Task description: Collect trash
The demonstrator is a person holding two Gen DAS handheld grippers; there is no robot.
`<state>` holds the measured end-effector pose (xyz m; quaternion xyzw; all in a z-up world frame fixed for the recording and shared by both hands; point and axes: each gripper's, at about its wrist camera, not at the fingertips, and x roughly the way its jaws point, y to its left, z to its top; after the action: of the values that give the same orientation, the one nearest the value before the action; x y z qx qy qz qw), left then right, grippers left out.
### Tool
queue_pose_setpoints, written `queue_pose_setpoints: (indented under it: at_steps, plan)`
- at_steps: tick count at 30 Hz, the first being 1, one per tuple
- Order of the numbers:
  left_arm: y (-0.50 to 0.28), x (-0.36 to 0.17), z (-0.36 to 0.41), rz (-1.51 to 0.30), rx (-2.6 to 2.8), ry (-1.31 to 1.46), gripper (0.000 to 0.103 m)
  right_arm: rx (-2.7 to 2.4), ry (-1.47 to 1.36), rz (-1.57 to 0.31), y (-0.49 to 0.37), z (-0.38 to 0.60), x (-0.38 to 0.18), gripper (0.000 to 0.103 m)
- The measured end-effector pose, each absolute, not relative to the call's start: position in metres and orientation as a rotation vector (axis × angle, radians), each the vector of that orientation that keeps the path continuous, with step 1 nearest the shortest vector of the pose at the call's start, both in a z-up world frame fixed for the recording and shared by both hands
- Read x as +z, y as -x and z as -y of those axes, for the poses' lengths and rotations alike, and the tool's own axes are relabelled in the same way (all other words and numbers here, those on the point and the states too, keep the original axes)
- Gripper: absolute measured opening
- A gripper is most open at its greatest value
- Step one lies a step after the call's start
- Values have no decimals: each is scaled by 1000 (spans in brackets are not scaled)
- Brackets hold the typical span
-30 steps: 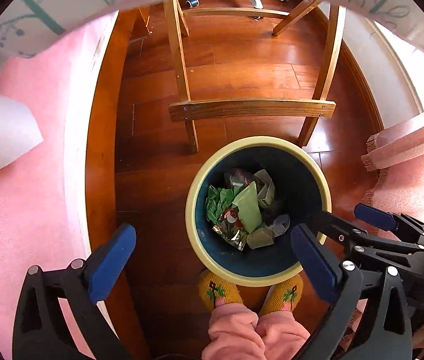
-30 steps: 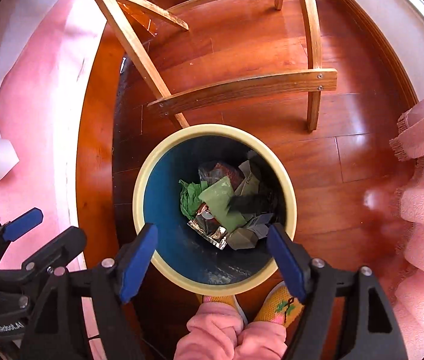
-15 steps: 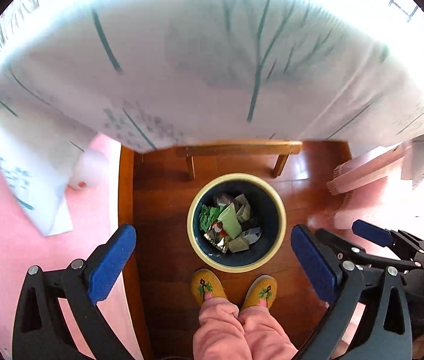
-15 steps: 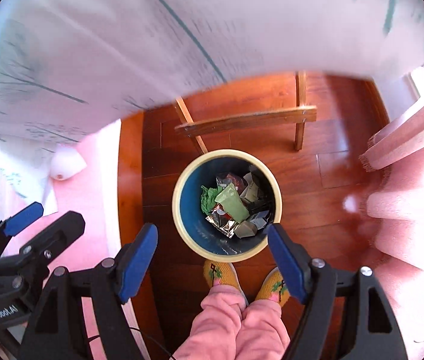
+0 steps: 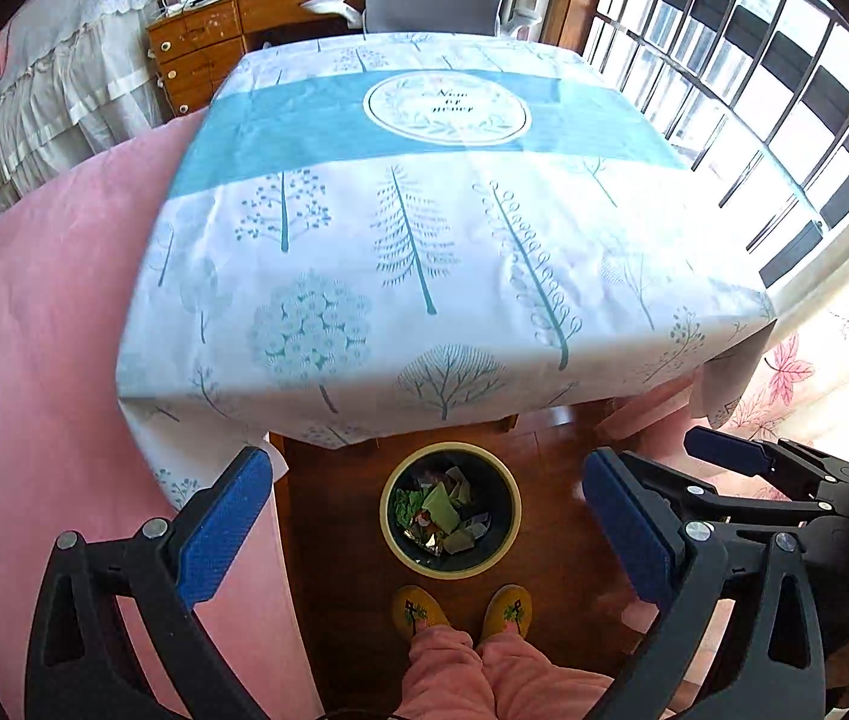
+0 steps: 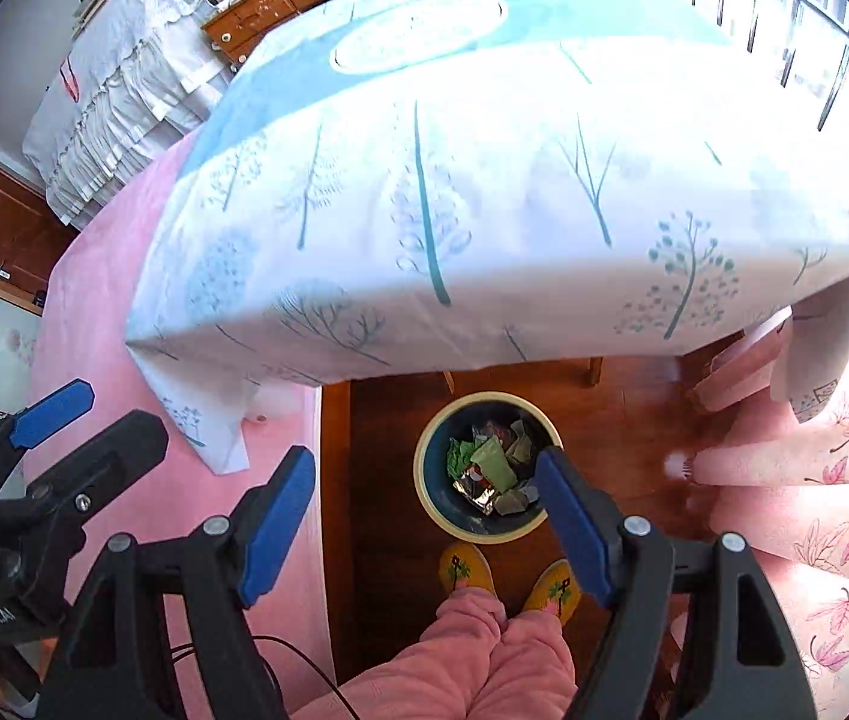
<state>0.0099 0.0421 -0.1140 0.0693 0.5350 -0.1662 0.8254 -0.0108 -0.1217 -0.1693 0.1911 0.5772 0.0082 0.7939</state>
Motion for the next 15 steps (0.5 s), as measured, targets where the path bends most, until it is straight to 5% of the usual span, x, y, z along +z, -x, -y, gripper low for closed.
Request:
queue_pose_setpoints:
  at_steps: [15]
  plan:
    - [-46, -11, -40, -994, -335, -85, 102, -75, -360, -982, -11, 136, -43, 77]
